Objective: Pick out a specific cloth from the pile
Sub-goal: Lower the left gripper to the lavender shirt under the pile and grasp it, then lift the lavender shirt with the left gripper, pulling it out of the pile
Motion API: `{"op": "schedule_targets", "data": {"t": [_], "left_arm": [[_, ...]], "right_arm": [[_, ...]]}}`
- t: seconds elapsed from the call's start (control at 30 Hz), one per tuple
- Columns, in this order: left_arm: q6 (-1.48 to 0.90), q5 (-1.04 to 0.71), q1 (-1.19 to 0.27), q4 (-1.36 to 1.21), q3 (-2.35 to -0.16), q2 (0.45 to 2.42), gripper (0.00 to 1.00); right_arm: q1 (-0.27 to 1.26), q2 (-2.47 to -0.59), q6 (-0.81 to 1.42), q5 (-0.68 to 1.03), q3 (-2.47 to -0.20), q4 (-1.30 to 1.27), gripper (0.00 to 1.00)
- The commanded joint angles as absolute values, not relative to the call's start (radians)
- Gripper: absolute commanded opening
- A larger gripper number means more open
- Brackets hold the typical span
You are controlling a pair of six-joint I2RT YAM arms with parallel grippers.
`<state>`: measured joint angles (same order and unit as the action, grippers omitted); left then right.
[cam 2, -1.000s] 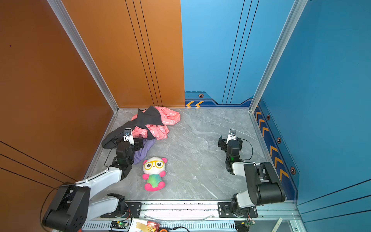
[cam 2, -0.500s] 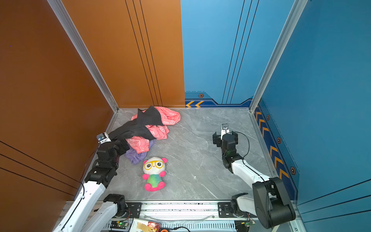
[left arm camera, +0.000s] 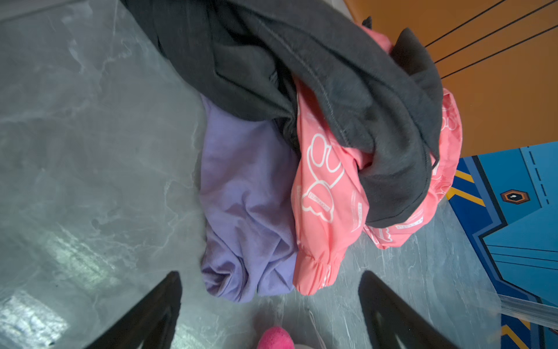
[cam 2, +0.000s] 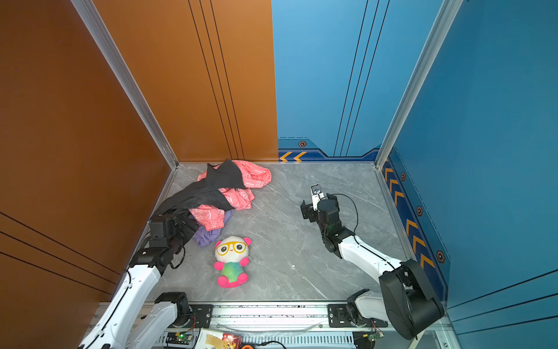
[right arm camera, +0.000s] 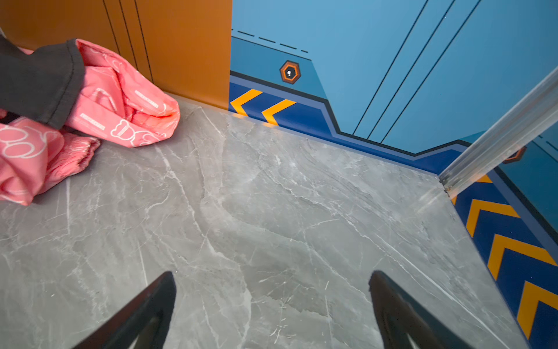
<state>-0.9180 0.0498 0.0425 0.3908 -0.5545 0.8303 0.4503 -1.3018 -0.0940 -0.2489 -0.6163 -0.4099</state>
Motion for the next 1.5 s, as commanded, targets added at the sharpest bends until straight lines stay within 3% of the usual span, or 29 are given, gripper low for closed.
{"op": "schedule_targets", "data": {"t": [0.0, 0.33, 0.8, 0.93, 1.1, 1.17, 1.47], "left_arm": [[-1.033, -0.044, 0.065, 0.417, -0.560, 0.852, 0.89], [-1.205, -0.096, 0.122, 0.370, -0.508, 0.948, 0.72], [-1.180, -0.224, 0.128, 0.322, -0.602, 1.254, 0.66], [-1.177, -0.235, 0.127, 0.271, -0.610, 1.308, 0.47], [-1.149, -0.268, 0.128, 0.244, -0.647, 1.367, 0.11], [-1.131, -0.278, 0.126, 0.245, -0.668, 1.373, 0.03], [-1.120, -0.216, 0.111, 0.280, -0.779, 1.305, 0.00]], "right_arm": [[0.473, -1.321, -0.099, -0.226, -0.638, -0.396, 1.00], [0.498, -1.335, -0.074, -0.179, -0.643, -0.381, 1.00], [0.517, -1.295, -0.066, -0.146, -0.623, -0.348, 1.00], [0.518, -1.293, -0.066, -0.145, -0.625, -0.345, 1.00], [0.520, -1.304, -0.054, -0.143, -0.632, -0.345, 1.00], [0.524, -1.310, -0.051, -0.141, -0.635, -0.344, 1.00], [0.546, -1.348, -0.051, -0.151, -0.661, -0.344, 1.00]]}}
